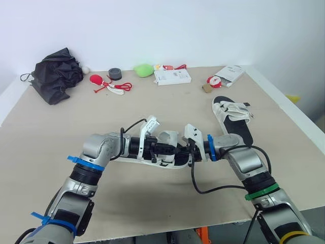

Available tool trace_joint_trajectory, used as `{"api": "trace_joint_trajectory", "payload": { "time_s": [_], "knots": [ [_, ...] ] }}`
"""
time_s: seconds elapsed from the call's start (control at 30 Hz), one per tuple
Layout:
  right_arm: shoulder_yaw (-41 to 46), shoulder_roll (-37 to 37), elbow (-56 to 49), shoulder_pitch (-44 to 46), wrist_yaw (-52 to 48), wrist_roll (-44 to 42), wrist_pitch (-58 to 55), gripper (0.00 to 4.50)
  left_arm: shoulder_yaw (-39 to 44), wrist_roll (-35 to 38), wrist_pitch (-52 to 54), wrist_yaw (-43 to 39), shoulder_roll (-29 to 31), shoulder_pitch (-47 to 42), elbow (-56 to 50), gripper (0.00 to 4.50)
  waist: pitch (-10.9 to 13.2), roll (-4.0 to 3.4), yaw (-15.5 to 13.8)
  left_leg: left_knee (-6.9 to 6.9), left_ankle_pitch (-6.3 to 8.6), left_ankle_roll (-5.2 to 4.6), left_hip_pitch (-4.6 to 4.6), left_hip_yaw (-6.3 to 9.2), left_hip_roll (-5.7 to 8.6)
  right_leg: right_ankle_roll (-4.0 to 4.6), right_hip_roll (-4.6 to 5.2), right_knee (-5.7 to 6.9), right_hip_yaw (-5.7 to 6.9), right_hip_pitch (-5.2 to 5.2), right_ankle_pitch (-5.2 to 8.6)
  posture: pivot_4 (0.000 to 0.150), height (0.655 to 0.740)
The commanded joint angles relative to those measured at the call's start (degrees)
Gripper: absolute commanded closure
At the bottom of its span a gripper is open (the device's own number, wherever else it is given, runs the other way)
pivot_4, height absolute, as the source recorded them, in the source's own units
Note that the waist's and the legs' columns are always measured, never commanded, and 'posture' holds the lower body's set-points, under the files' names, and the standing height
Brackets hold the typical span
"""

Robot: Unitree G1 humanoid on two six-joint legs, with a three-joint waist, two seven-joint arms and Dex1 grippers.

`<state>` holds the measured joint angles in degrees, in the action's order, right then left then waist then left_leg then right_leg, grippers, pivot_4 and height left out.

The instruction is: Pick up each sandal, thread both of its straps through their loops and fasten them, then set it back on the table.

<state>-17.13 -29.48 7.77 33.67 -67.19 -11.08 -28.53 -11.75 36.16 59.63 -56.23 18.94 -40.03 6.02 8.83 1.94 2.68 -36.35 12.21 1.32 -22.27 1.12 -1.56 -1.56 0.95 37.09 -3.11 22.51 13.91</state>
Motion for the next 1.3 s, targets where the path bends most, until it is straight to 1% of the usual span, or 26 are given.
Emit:
{"api": "trace_joint_trajectory", "payload": {
  "time_s": [0.03,0.17,0.27,0.33,0.4,0.43,0.47,0.5,0.53,0.6,0.63,0.7,0.73,0.8,0.87,0.93,0.97,1.07,1.17,1.2,1.27,1.3],
  "knots": [
    [-2.85,-0.62,2.67,-2.61,0.5,2.26,-1.98,4.5,-4.6,-4.86,-5.0,-2.87,3.71,2.12,-0.82,4.48,-0.01,-0.02,0.0,0.0,0.0,0.0,0.0,-0.01,0.0,0.01,0.0,0.0,-0.01,0.0,0.0,0.15,0.74],
    [-2.77,-0.8,2.64,-2.56,0.36,2.18,-2.07,4.5,-8.78,-9.67,-13.31,-5.93,6.24,3.62,-0.41,4.48,-0.02,-0.03,-0.04,0.02,0.02,0.02,0.01,-0.02,-0.01,0.06,0.01,-0.01,-0.02,0.01,0.04,0.15,0.74],
    [-2.88,-0.74,2.56,-2.55,0.33,2.2,-2.15,4.5,-9.99,-12.7,-18.55,-5.89,6.34,3.91,1.51,4.48,-0.03,-0.05,-0.08,0.04,0.02,0.03,0.02,-0.04,-0.01,0.07,0.02,-0.02,-0.04,0.01,0.04,0.15,0.74],
    [-2.99,-0.66,2.59,-2.52,0.31,2.22,-2.19,4.5,-9.05,-12.4,-19.18,-5.46,5.48,3.66,2.01,4.48,-0.03,-0.05,-0.09,0.04,0.02,0.03,0.04,-0.03,-0.01,0.08,0.02,-0.02,-0.04,0.0,0.04,0.15,0.74],
    [-3.01,-0.7,2.61,-2.51,0.22,2.18,-2.22,4.5,-7.46,-9.98,-16.36,-5.32,4.56,3.13,1.54,4.48,-0.03,-0.06,-0.08,0.04,0.02,0.03,0.04,-0.02,-0.01,0.07,0.02,-0.02,-0.04,-0.01,0.04,0.15,0.74],
    [-3.0,-0.76,2.56,-2.55,0.16,2.15,-2.22,4.5,-7.27,-9.16,-15.67,-5.96,4.52,3.01,0.93,3.93,-0.03,-0.05,-0.06,0.03,0.01,0.02,0.07,-0.02,-0.01,0.07,0.03,-0.02,-0.04,-0.02,0.04,0.15,0.74],
    [-2.99,-0.87,2.54,-2.59,0.07,2.14,-2.19,4.5,-7.01,-8.79,-15.28,-5.95,4.29,2.89,0.39,3.72,-0.03,-0.05,-0.06,0.02,0.01,0.01,0.07,-0.02,-0.01,0.07,0.03,-0.02,-0.03,-0.02,0.04,0.15,0.74],
    [-3.0,-0.94,2.55,-2.61,0.0,2.15,-2.15,4.5,-6.76,-8.48,-14.97,-6.09,4.13,2.76,-0.07,3.72,-0.03,-0.06,-0.06,0.02,0.01,0.01,0.07,-0.02,-0.01,0.07,0.02,-0.02,-0.03,-0.02,0.04,0.15,0.74],
    [-3.02,-0.94,2.63,-2.56,-0.07,2.14,-2.17,4.5,-6.55,-8.47,-15.51,-6.28,4.11,2.67,-0.48,3.3,-0.03,-0.06,-0.06,0.03,0.01,0.02,0.07,-0.01,-0.01,0.07,0.02,-0.02,-0.02,-0.02,0.04,0.15,0.74],
    [-3.09,-0.96,2.81,-2.44,-0.21,2.22,-2.12,4.5,-5.27,-7.61,-14.35,-5.79,3.7,1.97,-0.58,2.87,-0.02,-0.05,-0.06,0.03,0.02,0.02,0.06,-0.01,-0.02,0.07,0.01,-0.02,-0.02,-0.02,0.05,0.15,0.74],
    [-3.12,-0.95,2.93,-2.37,-0.28,2.26,-2.1,4.5,-4.53,-6.89,-13.52,-5.74,3.59,1.58,-0.78,2.53,-0.02,-0.05,-0.05,0.04,0.02,0.02,0.05,-0.01,-0.02,0.07,0.01,-0.02,-0.02,-0.02,0.05,0.15,0.74],
    [-3.21,-0.81,3.16,-2.09,-0.34,2.31,-2.09,4.5,-2.54,-5.73,-12.58,-5.57,3.85,0.46,-0.79,1.52,0.01,-0.05,-0.05,0.04,0.02,0.02,0.04,-0.02,-0.01,0.07,0.02,-0.02,-0.02,-0.01,0.05,0.15,0.74],
    [-3.25,-0.71,3.31,-1.93,-0.35,2.33,-2.06,4.5,-1.2,-4.19,-12.56,-7.55,5.12,0.02,-1.91,1.26,0.02,-0.05,-0.05,0.03,0.01,0.02,0.03,-0.01,-0.01,0.06,0.02,-0.02,-0.02,-0.01,0.04,0.15,0.74],
    [-3.22,-0.73,3.52,-1.76,-0.42,2.28,-1.99,4.5,0.54,-1.25,-12.08,-11.95,7.98,-0.39,-4.26,1.26,0.15,-0.02,-0.03,0.02,0.01,0.0,0.03,-0.01,-0.01,0.06,0.02,-0.02,-0.03,0.03,0.03,0.15,0.74],
    [-3.18,-0.82,3.59,-1.69,-0.53,2.19,-1.91,4.5,2.6,1.18,-10.77,-14.24,10.81,-0.64,-6.48,1.26,0.18,-0.03,-0.01,0.02,0.0,0.0,-0.07,0.02,-0.01,0.07,-0.02,-0.01,-0.03,0.19,0.03,0.15,0.74],
    [-3.07,-0.9,3.74,-1.65,-0.75,2.24,-1.78,4.5,4.61,2.93,-11.17,-18.07,15.08,0.8,-9.62,1.26,0.18,-0.03,-0.01,0.04,0.01,0.01,-0.15,0.06,-0.02,0.1,-0.06,-0.01,-0.02,0.28,0.02,0.15,0.74],
    [-3.05,-0.89,3.76,-1.62,-0.82,2.29,-1.76,4.5,5.2,2.49,-12.8,-19.5,16.76,1.79,-10.48,1.26,0.21,0.02,0.09,0.06,0.02,0.03,-0.16,0.05,-0.02,0.11,-0.06,-0.01,-0.03,0.29,0.03,0.15,0.74],
    [-3.02,-0.94,3.84,-1.54,-0.99,2.27,-1.67,4.5,6.12,0.7,-18.01,-21.51,19.4,4.35,-11.56,1.26,0.22,0.05,0.1,0.26,0.14,0.17,-0.24,-0.05,-0.07,-0.07,-0.09,-0.02,-0.15,0.48,0.02,0.15,0.74],
    [-2.97,-0.81,4.18,-1.32,-1.09,2.29,-1.58,4.5,7.96,2.31,-19.85,-23.72,22.03,9.12,-15.71,1.26,0.23,0.04,0.11,0.36,0.13,0.17,-0.23,0.01,-0.09,-0.01,-0.11,-0.02,-0.09,0.5,0.07,0.15,0.74],
    [-2.98,-0.74,4.3,-1.24,-1.08,2.29,-1.52,4.5,7.75,2.35,-20.17,-24.04,22.8,11.18,-17.45,1.26,0.23,0.04,0.09,0.38,0.13,0.17,-0.23,-0.04,-0.1,0.16,-0.1,-0.01,-0.13,0.52,0.17,0.15,0.74],
    [-3.02,-0.58,4.44,-1.11,-1.06,2.27,-1.5,4.5,6.44,0.94,-21.7,-24.23,23.84,14.54,-19.34,1.26,0.24,0.07,0.07,0.39,0.14,0.17,-0.24,-0.06,-0.11,0.22,-0.1,-0.02,-0.15,0.55,0.2,0.15,0.74],
    [-3.02,-0.45,4.43,-1.09,-1.03,2.25,-1.56,4.5,5.4,-0.77,-22.86,-23.46,24.14,16.27,-19.44,1.26,0.24,0.07,0.06,0.4,0.14,0.17,-0.23,-0.06,-0.11,0.23,-0.08,-0.02,-0.15,0.54,0.21,0.15,0.74]
  ]
}}
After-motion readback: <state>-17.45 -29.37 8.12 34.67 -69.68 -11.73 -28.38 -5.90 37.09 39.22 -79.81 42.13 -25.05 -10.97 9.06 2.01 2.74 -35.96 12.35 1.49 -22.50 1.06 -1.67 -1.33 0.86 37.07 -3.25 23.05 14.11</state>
